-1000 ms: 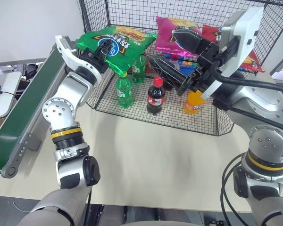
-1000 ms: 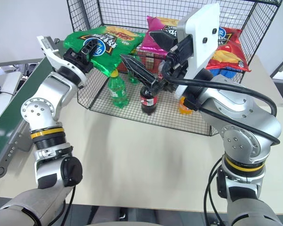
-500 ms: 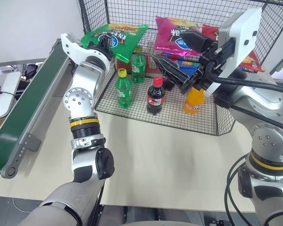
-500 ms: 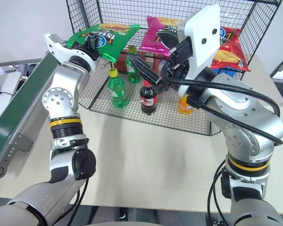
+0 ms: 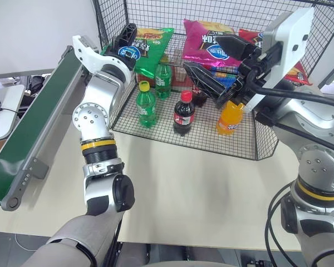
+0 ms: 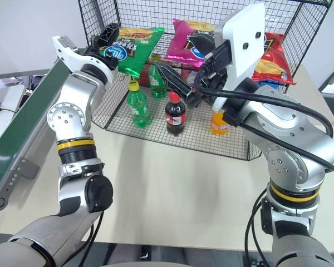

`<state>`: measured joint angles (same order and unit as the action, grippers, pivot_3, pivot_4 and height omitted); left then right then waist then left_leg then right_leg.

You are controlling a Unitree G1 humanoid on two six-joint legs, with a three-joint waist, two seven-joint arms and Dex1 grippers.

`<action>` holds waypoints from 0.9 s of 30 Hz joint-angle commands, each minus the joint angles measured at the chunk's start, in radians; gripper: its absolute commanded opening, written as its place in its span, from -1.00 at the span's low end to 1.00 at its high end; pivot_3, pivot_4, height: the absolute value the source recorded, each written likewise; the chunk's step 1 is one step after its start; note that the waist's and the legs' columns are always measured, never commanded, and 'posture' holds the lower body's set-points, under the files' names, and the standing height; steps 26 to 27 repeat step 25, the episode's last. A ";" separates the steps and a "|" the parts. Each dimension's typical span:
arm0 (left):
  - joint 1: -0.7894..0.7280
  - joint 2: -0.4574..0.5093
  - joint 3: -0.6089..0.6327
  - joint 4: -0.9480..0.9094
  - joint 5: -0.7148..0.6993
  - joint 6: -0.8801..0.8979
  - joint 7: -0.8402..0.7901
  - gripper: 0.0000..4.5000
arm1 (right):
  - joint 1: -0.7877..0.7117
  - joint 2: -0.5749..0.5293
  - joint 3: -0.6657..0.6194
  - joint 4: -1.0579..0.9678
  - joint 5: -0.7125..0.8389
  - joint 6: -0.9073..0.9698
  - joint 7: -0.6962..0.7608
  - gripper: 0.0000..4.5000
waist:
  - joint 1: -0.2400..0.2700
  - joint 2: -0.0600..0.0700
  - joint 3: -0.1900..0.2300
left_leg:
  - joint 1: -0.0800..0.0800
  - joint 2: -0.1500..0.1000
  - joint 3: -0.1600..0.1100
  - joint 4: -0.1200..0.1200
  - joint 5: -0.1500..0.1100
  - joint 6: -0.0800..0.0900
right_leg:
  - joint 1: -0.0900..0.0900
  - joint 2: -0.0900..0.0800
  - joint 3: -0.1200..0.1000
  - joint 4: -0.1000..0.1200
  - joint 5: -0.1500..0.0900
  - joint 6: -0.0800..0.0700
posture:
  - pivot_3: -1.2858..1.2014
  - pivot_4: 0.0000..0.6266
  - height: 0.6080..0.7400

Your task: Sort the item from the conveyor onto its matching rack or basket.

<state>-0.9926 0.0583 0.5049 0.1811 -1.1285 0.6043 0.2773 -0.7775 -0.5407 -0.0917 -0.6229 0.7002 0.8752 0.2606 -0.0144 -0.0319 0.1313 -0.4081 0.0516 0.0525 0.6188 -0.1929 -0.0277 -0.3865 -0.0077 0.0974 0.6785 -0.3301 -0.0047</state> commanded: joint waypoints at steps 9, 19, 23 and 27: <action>0.147 0.149 -0.015 -0.288 -0.263 0.276 0.167 0.98 | -0.019 0.030 -0.003 0.037 -0.018 -0.064 0.050 1.00 | -0.001 0.000 0.000 | -0.001 0.000 -0.001 -0.001 0.000 0.000 | 0.000 0.000 0.000 0.000 0.000 0.000 | 0.03 -0.52 1.00; 0.566 0.885 -0.117 -0.522 0.067 0.300 -0.564 0.98 | 0.042 -0.029 0.007 0.059 -0.038 -0.070 0.148 1.00 | -0.025 0.004 0.003 | 0.006 0.000 0.000 -0.012 0.005 -0.007 | -0.001 0.001 0.000 0.000 0.000 0.000 | 0.03 -0.52 1.00; 0.659 0.887 -0.094 -0.520 0.218 0.125 -0.713 0.98 | 0.115 -0.045 0.002 0.010 -0.046 -0.069 0.148 1.00 | -0.009 0.004 0.003 | 0.004 0.001 0.001 -0.012 0.002 0.001 | 0.000 -0.001 -0.001 -0.004 0.000 0.000 | 0.03 -0.52 1.00; 0.660 0.875 -0.103 -0.506 0.242 0.098 -0.756 0.98 | 0.123 -0.035 0.004 0.001 -0.049 -0.067 0.132 1.00 | -0.007 0.003 0.003 | 0.002 0.001 0.001 -0.011 0.001 0.004 | -0.001 -0.001 0.000 -0.005 0.000 -0.001 | 0.03 -0.52 1.00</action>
